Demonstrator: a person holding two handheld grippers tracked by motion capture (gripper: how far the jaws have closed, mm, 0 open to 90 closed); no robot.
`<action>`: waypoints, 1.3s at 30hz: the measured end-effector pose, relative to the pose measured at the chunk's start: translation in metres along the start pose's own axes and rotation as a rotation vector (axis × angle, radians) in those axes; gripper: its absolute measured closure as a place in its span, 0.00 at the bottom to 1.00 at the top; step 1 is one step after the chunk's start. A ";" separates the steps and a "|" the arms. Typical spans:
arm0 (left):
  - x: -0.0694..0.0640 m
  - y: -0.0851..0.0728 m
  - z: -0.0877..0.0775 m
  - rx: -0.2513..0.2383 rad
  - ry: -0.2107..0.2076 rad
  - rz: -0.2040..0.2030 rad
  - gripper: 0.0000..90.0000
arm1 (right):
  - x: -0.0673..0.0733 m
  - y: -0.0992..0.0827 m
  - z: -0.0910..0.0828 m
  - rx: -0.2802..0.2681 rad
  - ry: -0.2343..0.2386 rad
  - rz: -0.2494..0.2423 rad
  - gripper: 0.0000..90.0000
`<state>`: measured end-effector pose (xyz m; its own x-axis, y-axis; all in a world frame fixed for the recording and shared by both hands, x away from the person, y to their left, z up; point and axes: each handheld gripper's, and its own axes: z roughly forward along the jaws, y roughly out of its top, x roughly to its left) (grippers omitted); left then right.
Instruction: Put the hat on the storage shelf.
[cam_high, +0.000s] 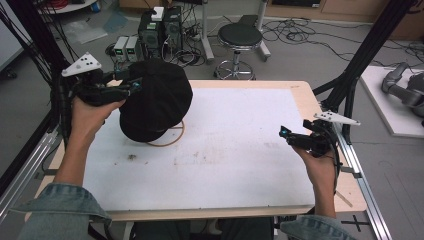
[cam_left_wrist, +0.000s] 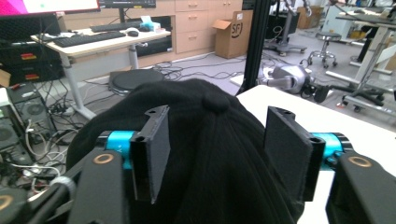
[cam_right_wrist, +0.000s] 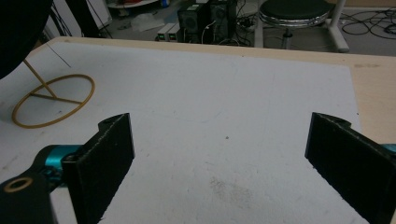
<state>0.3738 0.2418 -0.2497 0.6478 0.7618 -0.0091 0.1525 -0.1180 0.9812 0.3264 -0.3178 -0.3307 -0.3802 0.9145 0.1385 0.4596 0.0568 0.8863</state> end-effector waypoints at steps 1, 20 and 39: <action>-0.002 -0.002 -0.002 -0.001 0.002 0.001 0.43 | 0.000 0.000 0.001 0.000 0.001 0.002 0.09; -0.015 -0.054 -0.037 0.025 0.095 -0.005 0.33 | 0.003 0.001 0.011 0.022 0.011 -0.007 0.09; -0.019 -0.102 -0.049 0.029 0.142 -0.051 0.26 | 0.006 -0.006 0.021 0.074 0.010 -0.028 0.09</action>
<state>0.3096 0.2708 -0.3399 0.5265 0.8497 -0.0289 0.2052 -0.0941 0.9742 0.3388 -0.3043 -0.3442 -0.4017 0.9081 0.1185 0.5062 0.1123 0.8551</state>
